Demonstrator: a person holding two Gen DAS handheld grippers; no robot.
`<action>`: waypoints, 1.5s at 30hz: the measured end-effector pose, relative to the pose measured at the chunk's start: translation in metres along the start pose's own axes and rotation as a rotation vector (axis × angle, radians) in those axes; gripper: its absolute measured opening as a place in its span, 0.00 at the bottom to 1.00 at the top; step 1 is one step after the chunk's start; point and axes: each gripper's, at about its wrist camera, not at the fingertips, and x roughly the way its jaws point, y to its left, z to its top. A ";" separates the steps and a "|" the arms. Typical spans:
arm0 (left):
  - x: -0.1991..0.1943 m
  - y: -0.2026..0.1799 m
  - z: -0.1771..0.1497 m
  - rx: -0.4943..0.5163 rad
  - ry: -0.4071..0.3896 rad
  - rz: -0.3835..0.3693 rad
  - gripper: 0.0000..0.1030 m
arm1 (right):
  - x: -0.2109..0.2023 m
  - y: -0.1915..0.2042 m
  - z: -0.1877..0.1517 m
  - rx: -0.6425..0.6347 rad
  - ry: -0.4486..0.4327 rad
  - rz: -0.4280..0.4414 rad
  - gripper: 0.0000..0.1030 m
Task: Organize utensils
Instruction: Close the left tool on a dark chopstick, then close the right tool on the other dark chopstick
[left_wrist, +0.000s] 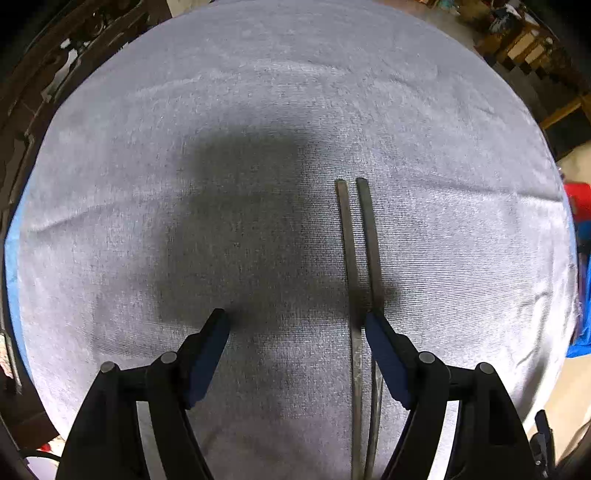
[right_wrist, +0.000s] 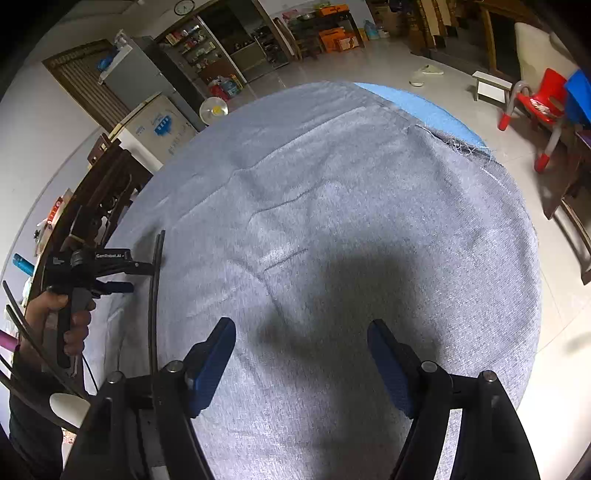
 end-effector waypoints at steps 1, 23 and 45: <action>0.001 -0.004 0.001 0.011 0.000 0.022 0.74 | 0.000 0.000 0.000 0.002 0.001 0.001 0.75; 0.013 0.004 0.016 -0.047 0.206 -0.169 0.06 | 0.012 0.010 0.033 -0.075 0.088 0.004 0.75; 0.007 0.038 -0.024 0.089 0.183 -0.007 0.06 | 0.166 0.219 0.101 -0.478 0.623 0.011 0.47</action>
